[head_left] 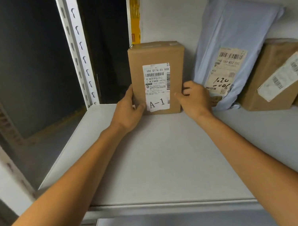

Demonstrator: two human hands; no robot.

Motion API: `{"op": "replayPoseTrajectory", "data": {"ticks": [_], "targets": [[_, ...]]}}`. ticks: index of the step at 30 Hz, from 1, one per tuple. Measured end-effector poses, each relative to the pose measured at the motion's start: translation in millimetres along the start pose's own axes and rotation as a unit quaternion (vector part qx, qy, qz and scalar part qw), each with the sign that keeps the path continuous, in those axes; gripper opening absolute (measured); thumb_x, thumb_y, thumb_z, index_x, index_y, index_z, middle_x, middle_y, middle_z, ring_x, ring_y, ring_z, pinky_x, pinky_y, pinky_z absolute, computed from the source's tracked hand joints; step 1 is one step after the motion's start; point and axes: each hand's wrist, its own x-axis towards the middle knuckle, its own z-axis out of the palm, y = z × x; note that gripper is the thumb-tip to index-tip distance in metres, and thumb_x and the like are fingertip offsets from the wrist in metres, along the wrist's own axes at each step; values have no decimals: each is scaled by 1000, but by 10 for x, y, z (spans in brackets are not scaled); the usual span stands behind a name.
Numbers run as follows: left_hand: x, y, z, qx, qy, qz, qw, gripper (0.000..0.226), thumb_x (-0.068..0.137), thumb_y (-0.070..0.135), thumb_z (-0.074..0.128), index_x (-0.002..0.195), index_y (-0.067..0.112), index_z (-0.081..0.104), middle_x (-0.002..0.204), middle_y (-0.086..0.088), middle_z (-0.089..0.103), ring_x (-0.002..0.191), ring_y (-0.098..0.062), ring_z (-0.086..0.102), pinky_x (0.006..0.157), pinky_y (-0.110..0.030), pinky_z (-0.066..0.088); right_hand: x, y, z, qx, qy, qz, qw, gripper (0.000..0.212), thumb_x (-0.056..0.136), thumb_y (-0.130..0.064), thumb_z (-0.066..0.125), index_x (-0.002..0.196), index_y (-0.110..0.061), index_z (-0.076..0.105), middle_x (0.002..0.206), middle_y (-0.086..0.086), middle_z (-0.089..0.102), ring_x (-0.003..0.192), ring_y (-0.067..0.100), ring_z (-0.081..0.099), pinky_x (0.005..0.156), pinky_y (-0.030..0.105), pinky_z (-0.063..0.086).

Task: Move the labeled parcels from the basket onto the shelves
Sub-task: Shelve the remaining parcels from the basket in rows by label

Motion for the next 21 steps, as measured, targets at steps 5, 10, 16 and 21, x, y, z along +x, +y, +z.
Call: {"op": "replayPoseTrajectory", "data": {"ticks": [5,10,16,21], "targets": [[-260,148,-110,24,1,10,1000,69,94,14,57,150,24,19,151,-2,34,134,-19,39,108,-44,40,-171,-9,-298,65,-5,4,998,6,87,-19,64,89,-24,64,87,-8,67,84,9,63,68,12,47],[-482,461,8,84,-6,30,996,46,94,14,55,137,19,43,144,-7,42,131,-26,42,107,-43,41,-394,109,-751,84,-122,-1,989,30,90,-21,64,120,-17,63,116,-1,64,105,11,59,90,22,46],[-781,1235,648,165,-98,92,977,41,95,17,54,135,17,47,141,-10,48,124,-25,46,103,-39,40,-757,523,-1820,-19,-141,-24,990,44,88,-36,65,129,-22,56,132,-2,55,123,14,49,93,24,40],[-1010,2047,1492,186,-191,164,950,46,95,24,56,140,17,43,147,-7,42,135,-27,37,107,-36,32,-1186,985,-2978,-85,-111,34,990,68,89,-45,63,147,-27,34,153,-3,35,139,19,33,109,31,32]]}}
